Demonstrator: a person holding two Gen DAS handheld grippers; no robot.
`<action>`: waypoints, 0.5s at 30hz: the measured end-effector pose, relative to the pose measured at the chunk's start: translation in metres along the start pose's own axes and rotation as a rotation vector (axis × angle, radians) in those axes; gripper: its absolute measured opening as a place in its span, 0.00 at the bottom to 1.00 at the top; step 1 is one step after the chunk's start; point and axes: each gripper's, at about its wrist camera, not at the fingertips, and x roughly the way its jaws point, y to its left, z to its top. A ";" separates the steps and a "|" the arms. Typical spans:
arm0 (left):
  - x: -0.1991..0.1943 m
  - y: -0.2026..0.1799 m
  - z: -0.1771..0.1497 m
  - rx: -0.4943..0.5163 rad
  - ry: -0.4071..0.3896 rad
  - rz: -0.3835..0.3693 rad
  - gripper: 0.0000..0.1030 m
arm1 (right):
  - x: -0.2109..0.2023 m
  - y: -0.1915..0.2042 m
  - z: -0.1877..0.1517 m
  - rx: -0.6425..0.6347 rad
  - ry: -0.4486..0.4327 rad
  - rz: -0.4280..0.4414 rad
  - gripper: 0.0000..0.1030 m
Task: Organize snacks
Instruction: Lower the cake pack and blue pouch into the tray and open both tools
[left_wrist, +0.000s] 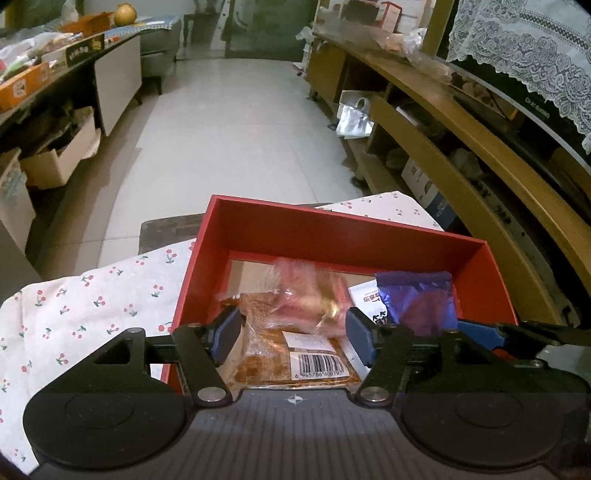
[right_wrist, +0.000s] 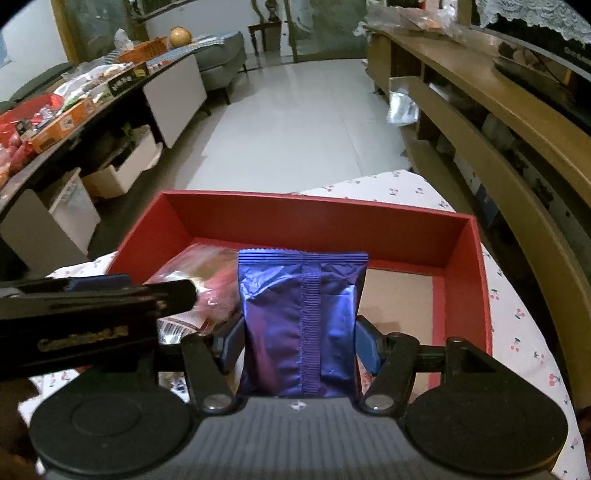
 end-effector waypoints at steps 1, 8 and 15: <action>-0.001 0.000 0.000 0.002 -0.004 0.002 0.71 | 0.000 -0.002 0.000 0.007 0.003 0.000 0.71; -0.011 0.001 0.002 -0.008 -0.030 -0.001 0.75 | -0.009 -0.001 0.003 0.000 -0.021 -0.001 0.79; -0.021 0.004 -0.003 -0.010 -0.031 -0.008 0.76 | -0.016 0.002 -0.001 -0.017 -0.012 -0.004 0.80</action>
